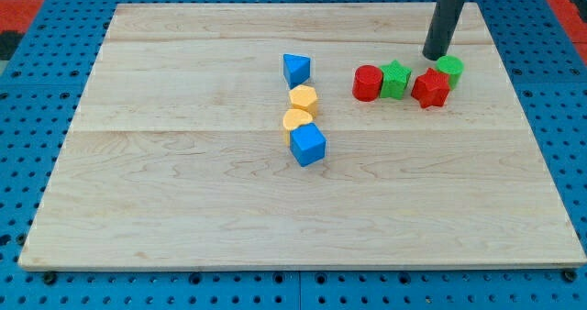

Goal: Move the green circle to the right of the red star

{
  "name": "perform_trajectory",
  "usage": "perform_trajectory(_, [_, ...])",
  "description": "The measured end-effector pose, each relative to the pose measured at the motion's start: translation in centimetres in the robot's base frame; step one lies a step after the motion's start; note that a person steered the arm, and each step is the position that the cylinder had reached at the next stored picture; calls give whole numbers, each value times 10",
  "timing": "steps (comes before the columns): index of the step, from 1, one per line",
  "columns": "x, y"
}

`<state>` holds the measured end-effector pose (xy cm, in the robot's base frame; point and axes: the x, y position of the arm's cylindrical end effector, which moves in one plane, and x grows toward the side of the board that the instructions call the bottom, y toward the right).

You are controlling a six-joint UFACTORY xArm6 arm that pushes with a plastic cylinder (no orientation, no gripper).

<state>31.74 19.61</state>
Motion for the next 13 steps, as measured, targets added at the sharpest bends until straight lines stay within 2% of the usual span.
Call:
perform_trajectory(4, [6, 23])
perform_trajectory(5, [14, 23])
perform_trajectory(8, [-3, 1])
perform_trajectory(10, [39, 2])
perform_trajectory(13, [45, 3])
